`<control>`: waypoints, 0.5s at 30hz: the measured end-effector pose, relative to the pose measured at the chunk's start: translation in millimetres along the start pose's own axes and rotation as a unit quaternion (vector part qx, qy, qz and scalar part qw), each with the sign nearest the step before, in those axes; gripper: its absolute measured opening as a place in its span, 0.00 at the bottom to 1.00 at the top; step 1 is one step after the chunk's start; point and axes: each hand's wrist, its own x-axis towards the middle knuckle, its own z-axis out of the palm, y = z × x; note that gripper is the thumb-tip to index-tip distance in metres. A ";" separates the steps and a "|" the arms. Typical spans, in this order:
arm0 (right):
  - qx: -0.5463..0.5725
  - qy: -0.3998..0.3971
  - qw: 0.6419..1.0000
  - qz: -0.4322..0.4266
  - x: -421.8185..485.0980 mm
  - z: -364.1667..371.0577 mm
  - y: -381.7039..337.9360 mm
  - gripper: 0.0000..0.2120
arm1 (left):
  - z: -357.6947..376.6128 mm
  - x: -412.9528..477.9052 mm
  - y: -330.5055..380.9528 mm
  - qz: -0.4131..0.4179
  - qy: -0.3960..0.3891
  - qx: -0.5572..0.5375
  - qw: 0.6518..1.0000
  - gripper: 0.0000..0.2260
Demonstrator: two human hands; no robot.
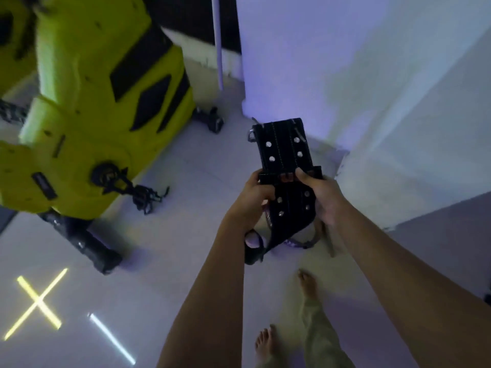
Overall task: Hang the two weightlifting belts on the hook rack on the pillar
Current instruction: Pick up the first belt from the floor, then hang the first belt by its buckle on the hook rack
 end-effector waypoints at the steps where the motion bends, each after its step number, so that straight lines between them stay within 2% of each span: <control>1: 0.010 0.014 1.000 -0.025 -24.5 -0.8 -21.1 0.16 | 15.5 -18.0 24.0 0.012 -0.019 0.000 1.000 0.17; 3: 0.029 0.037 0.996 -0.071 -70.6 -5.2 -59.2 0.09 | 45.9 -51.0 65.2 0.041 -0.028 -0.004 0.999 0.06; 4: 0.040 0.048 0.994 -0.089 -93.7 -9.4 -76.7 0.07 | 60.0 -64.3 82.3 0.062 -0.025 0.001 0.998 0.03; 6: 0.064 0.066 0.988 -0.120 -136.1 -21.4 -111.3 0.09 | 88.8 -85.5 114.1 0.109 -0.020 0.019 0.994 0.07; 8: 0.088 0.071 0.979 -0.170 -175.6 -37.8 -145.8 0.16 | 119.0 -106.2 145.2 0.157 -0.026 0.032 0.987 0.10; 13: 0.105 0.067 0.945 -0.304 -266.0 -80.1 -232.2 0.24 | 202.8 -161.9 233.6 0.290 -0.073 0.049 0.953 0.07; 15: 0.100 0.076 0.934 -0.335 -298.0 -93.0 -258.6 0.24 | 235.2 -181.3 264.4 0.334 -0.095 0.043 0.937 0.06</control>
